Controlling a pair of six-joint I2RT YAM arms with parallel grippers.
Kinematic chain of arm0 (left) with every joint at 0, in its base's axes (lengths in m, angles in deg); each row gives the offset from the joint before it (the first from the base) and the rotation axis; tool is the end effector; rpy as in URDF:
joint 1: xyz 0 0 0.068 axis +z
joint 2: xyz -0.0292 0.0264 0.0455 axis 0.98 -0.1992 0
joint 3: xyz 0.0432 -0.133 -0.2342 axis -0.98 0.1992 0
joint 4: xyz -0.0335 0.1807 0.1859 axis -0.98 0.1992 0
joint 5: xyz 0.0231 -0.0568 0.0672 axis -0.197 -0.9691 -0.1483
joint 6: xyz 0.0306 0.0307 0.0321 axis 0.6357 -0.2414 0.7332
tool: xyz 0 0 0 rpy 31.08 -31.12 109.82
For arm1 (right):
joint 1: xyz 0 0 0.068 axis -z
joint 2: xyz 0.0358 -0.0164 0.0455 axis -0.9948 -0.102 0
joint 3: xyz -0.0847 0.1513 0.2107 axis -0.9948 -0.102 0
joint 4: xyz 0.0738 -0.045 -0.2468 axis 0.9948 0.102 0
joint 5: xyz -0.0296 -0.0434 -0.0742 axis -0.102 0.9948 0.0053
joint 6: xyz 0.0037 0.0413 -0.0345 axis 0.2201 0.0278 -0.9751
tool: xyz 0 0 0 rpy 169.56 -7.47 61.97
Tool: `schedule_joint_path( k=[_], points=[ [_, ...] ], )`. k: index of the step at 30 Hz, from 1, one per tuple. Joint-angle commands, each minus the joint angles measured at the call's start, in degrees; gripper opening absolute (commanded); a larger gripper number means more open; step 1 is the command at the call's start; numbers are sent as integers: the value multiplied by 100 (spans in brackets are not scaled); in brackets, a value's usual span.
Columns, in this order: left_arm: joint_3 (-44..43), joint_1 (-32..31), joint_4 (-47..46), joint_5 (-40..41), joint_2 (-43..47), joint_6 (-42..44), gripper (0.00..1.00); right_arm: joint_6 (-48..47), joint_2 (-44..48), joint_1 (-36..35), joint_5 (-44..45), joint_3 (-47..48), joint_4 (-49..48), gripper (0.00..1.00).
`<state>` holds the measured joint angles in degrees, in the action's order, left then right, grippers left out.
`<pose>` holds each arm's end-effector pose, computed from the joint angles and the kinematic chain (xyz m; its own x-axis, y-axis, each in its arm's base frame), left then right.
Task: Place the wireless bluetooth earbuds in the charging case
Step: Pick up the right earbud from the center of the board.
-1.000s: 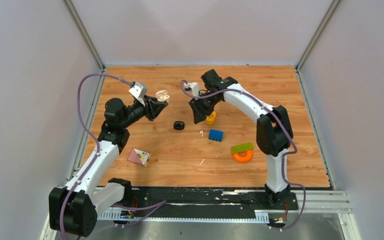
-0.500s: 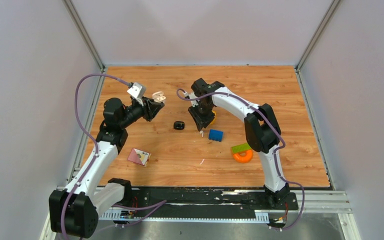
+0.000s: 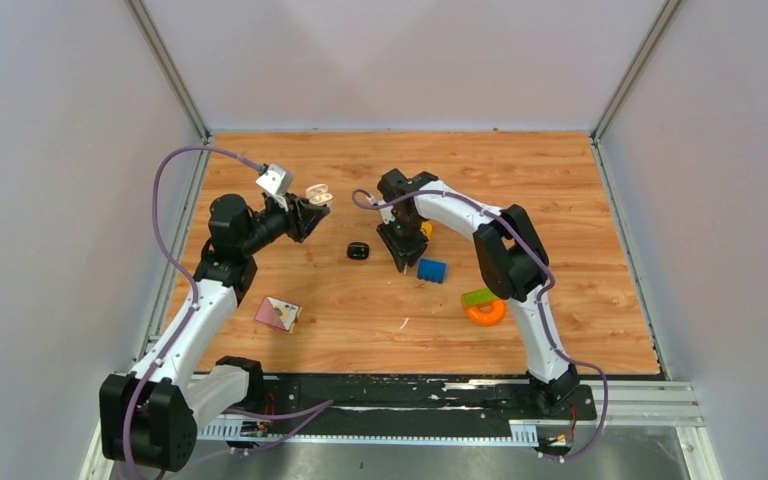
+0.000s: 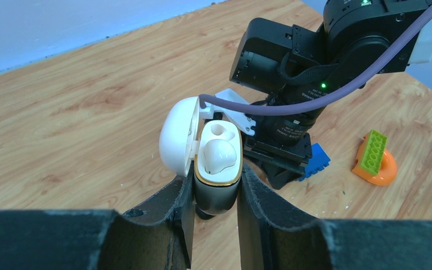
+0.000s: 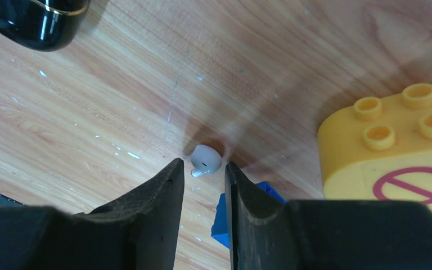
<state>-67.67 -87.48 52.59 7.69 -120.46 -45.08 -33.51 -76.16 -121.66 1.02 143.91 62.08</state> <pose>0.2276 -0.0564 0.3015 -0.2142 -0.0853 -0.9731 0.6597 0.7220 -0.2086 0.3484 0.2768 0.1650 -0.8005 -0.5925 -0.0900 -0.5971 0.7755 0.2051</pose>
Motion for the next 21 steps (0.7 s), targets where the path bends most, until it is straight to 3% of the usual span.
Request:
schedule_joint_path(
  k=[1, 13, 21],
  points=[
    [-266, 27, -198, -85, 33, -32, 1, 253, -79, -88, 201, 81, -40, 33],
    [-136, 27, -421, -120, 14, -172, 1, 209, -172, -237, 639, -6, -29, 24],
    [9, 27, -784, -178, -59, -365, 1, 34, -400, -370, 1003, -57, -153, 23]
  ],
)
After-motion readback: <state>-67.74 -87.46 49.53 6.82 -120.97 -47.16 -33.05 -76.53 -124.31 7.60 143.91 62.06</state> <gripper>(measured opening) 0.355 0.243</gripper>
